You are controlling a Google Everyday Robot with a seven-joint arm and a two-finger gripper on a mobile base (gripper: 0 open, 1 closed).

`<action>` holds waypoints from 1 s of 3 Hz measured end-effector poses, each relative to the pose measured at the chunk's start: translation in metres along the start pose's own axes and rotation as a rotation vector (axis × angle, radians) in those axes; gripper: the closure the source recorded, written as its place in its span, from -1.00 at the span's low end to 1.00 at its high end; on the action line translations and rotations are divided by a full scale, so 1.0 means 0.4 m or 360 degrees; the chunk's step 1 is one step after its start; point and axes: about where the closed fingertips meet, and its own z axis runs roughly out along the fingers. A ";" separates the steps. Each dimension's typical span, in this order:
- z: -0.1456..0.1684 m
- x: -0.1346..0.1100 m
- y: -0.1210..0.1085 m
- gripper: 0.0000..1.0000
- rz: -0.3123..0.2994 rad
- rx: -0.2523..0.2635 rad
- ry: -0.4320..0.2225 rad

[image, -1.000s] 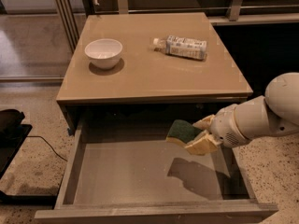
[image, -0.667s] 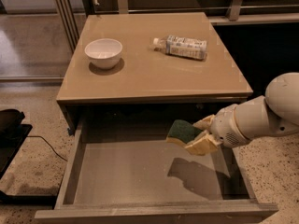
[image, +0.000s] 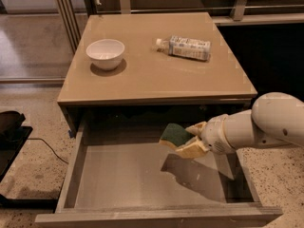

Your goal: Place sponge into top drawer

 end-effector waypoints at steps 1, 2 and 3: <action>0.081 0.007 -0.023 1.00 0.0014 0.0030 -0.0073; 0.146 0.027 -0.026 1.00 -0.0013 0.0031 -0.0086; 0.192 0.066 -0.016 1.00 -0.0028 0.0006 -0.0063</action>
Offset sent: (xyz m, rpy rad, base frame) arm 0.0321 0.0339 -0.0791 0.0406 -0.0616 -0.0003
